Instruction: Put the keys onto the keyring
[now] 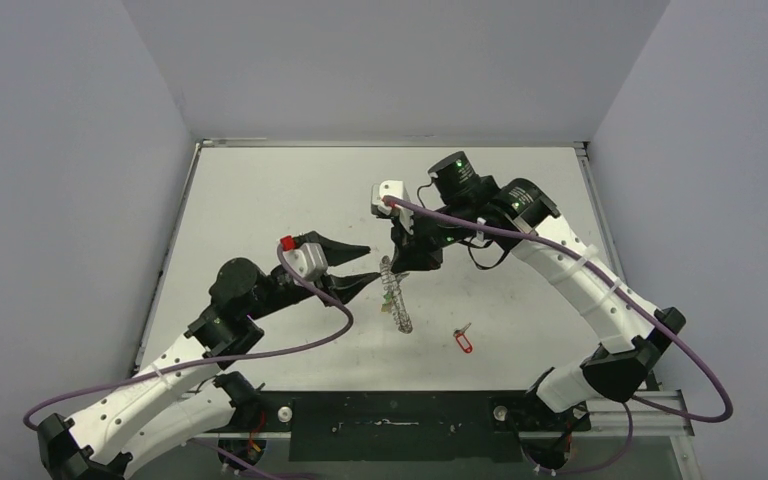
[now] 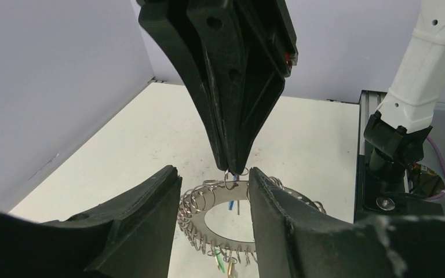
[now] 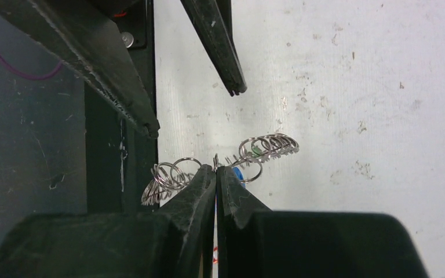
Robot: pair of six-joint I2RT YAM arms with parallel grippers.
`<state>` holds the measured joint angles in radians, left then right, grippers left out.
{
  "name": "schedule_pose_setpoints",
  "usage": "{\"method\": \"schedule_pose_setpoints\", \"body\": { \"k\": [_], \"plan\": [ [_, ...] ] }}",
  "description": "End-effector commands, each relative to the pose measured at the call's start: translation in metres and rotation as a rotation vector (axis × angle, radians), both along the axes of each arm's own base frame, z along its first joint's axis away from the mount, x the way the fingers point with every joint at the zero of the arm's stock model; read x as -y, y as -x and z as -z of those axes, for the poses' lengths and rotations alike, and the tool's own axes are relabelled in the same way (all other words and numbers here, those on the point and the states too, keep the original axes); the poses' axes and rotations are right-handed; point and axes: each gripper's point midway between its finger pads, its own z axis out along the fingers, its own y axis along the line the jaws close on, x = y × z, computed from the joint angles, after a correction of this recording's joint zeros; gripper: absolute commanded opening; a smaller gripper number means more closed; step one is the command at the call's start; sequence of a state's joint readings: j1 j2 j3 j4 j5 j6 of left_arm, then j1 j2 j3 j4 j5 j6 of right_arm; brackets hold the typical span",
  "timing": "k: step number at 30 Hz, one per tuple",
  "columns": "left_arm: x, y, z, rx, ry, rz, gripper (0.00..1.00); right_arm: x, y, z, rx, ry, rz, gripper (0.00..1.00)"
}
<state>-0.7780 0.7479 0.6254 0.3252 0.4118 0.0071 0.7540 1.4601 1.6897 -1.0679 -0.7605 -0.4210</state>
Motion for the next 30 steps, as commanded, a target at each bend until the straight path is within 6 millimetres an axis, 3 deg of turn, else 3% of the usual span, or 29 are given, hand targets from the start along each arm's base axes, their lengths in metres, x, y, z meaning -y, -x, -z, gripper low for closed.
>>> {"method": "schedule_pose_setpoints", "body": {
  "k": [1,8,13,18,24,30],
  "plan": [
    [0.0,-0.002,0.002,-0.027,-0.124,-0.002,0.45,0.008,0.0,-0.002,0.024,0.122,0.036,0.0],
    [0.011,0.001,0.009,-0.045,-0.19,0.068,0.43,0.001,-0.002,-0.011,-0.013,0.154,0.057,0.0],
    [0.019,0.001,0.016,-0.056,-0.201,0.105,0.34,-0.005,0.003,-0.017,-0.027,0.119,0.036,0.0],
    [0.027,-0.003,0.014,-0.051,-0.171,0.116,0.27,-0.009,0.009,-0.014,-0.042,0.116,0.012,0.0],
    [0.035,-0.004,0.013,-0.048,-0.15,0.146,0.26,-0.01,0.009,-0.014,-0.039,0.11,0.006,0.0],
    [0.04,-0.001,0.02,-0.062,-0.166,0.184,0.1,-0.013,0.009,-0.016,-0.038,0.1,0.004,0.0]
  ]
}}
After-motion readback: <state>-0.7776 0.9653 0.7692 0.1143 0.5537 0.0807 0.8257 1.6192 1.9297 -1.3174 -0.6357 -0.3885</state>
